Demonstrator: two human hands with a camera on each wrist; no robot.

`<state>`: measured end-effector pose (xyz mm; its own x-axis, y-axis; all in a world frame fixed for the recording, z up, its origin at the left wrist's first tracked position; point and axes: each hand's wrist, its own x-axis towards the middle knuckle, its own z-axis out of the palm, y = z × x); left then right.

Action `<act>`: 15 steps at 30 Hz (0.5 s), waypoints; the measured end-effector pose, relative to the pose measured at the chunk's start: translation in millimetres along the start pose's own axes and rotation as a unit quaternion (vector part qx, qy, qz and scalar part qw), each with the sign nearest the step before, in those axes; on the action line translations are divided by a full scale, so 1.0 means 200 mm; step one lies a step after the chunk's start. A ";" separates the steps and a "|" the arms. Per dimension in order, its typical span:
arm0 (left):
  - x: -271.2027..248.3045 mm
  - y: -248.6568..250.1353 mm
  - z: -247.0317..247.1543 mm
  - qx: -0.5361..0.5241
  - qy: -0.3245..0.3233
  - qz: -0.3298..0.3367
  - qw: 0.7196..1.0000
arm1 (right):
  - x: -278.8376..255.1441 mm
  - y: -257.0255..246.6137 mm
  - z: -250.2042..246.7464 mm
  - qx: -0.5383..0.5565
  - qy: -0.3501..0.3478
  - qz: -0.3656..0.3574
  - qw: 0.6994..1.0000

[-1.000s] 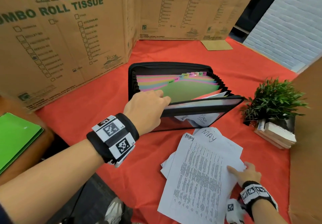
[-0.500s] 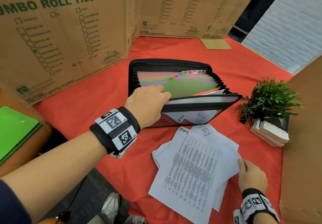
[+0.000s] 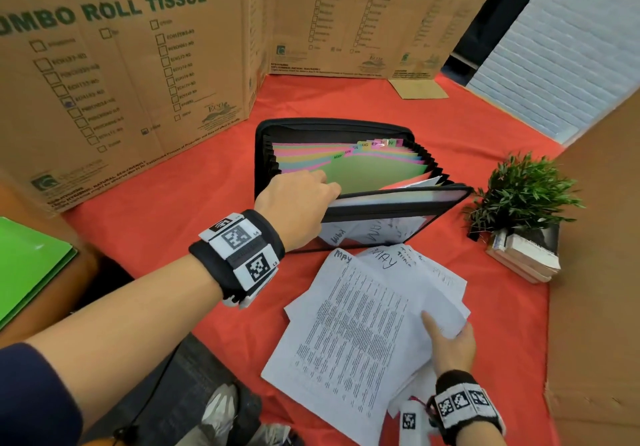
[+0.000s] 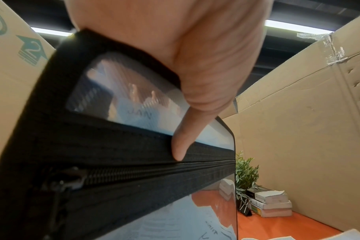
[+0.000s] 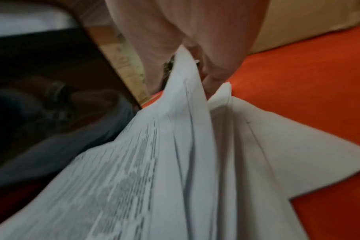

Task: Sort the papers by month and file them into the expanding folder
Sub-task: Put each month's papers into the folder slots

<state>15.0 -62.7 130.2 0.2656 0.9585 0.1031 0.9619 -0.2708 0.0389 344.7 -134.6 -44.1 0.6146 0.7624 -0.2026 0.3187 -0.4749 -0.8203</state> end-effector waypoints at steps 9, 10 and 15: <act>0.00 -0.01 -0.01 0.002 -0.006 0.013 1.000 | 0.03 -0.06 -0.05 -0.254 0.005 -0.090 0.963; 0.00 -0.01 0.00 0.000 -0.007 0.013 1.000 | 0.03 -0.06 -0.05 -0.286 0.004 -0.089 0.954; 0.01 -0.02 0.01 -0.005 -0.002 0.018 1.000 | -0.03 -0.11 -0.05 -0.270 0.127 -0.166 0.940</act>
<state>12.6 -59.9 129.1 0.3005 0.9485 0.1003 0.9509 -0.3061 0.0458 341.4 -132.2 -19.7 0.5475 0.8108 0.2070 0.8010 -0.4362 -0.4100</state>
